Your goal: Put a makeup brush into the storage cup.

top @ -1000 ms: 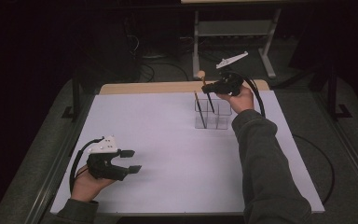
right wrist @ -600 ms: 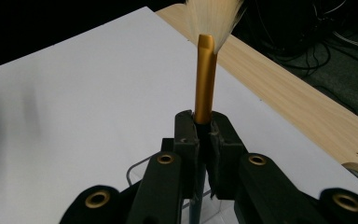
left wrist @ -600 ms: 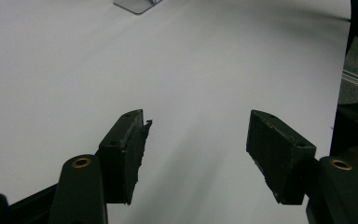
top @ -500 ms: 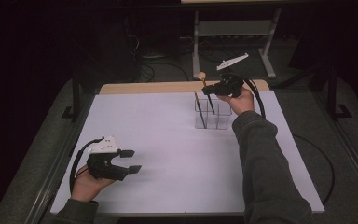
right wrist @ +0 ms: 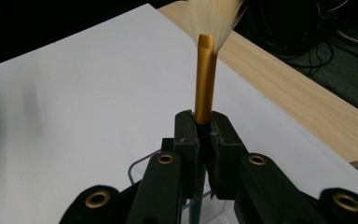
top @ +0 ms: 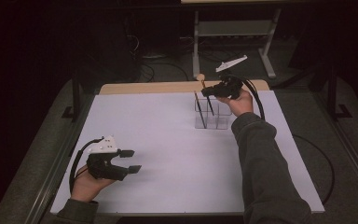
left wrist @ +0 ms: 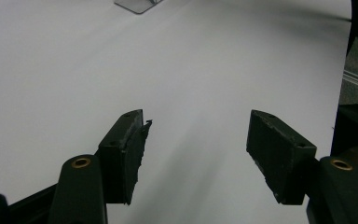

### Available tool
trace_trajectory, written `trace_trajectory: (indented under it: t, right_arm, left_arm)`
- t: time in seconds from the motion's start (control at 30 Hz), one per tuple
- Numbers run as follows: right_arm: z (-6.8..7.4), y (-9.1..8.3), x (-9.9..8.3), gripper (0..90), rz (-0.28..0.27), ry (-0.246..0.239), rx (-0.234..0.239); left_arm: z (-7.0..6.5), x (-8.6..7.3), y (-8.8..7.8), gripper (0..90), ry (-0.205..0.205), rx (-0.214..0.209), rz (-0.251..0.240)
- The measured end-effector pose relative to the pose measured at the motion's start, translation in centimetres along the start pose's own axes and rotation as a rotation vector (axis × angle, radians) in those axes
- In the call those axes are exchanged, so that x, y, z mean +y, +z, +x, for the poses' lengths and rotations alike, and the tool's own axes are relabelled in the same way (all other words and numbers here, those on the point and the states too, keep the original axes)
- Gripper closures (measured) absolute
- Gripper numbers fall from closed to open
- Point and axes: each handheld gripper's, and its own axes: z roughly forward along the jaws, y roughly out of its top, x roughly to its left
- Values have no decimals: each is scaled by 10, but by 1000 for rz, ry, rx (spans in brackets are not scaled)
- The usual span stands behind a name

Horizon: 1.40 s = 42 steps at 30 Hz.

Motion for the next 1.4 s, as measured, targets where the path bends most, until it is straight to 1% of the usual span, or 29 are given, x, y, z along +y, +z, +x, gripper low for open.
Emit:
trace_trajectory:
  t: [1.13, 1.27, 1.4]
  right_arm:
    - [0, 3, -13, 823, 5, 22, 4]
    - [0, 4, -14, 822, 4, 15, 4]
    - [0, 5, -17, 823, 1, 22, 1]
  left_arm:
    - [0, 0, 1, 364, 1, 0, 0]
    - [0, 0, 0, 364, 0, 1, 0]
    - [0, 0, 1, 364, -2, -1, 1]
